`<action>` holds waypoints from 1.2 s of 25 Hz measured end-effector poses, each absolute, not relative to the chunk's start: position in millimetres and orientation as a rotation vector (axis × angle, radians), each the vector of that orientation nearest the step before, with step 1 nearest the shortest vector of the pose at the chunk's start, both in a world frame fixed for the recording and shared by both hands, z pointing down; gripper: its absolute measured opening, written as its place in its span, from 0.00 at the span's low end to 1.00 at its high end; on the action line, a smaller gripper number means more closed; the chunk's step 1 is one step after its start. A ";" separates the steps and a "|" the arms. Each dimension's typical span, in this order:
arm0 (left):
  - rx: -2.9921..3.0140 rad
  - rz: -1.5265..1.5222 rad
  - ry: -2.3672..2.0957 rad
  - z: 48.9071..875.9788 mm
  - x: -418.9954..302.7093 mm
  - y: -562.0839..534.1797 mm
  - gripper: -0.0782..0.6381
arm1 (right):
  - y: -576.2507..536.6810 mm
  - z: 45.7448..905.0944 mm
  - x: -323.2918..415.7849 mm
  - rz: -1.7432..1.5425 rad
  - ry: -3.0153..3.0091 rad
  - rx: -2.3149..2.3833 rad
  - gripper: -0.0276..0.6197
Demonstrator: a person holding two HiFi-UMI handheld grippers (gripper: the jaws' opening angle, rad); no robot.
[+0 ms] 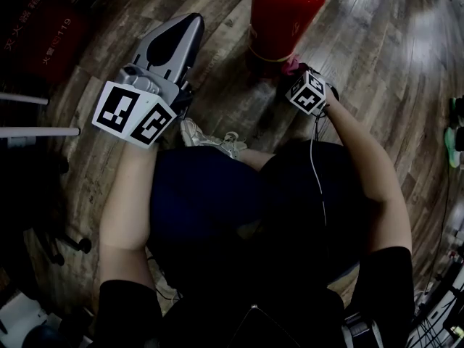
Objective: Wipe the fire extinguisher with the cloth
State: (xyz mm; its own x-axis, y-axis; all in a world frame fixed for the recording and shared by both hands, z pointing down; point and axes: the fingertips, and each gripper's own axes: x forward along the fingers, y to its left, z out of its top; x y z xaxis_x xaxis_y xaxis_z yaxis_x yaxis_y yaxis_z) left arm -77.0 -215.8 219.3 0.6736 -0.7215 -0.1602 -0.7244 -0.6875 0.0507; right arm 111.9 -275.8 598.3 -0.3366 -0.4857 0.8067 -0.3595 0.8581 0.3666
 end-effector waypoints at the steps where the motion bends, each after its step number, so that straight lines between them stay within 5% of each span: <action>1: -2.859 0.261 1.233 219.2 -76.5 -215.7 0.13 | -275.0 601.6 111.5 -0.142 -1.956 0.619 0.15; 17: -2.840 0.248 1.283 224.5 -86.5 -216.5 0.13 | -273.1 590.8 124.2 0.036 -2.011 0.847 0.15; 30: -2.818 0.223 1.328 226.8 -92.1 -211.8 0.13 | -288.4 368.4 153.8 -0.122 -2.210 1.410 0.15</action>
State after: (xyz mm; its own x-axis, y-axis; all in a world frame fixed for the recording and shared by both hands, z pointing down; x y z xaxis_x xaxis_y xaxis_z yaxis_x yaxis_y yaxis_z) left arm -92.1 -211.8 226.8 0.6285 -0.7657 -0.1367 -0.7684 -0.6385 0.0441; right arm 153.8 -288.4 368.4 -0.3292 -0.8689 0.3697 -0.8228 0.4560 0.3391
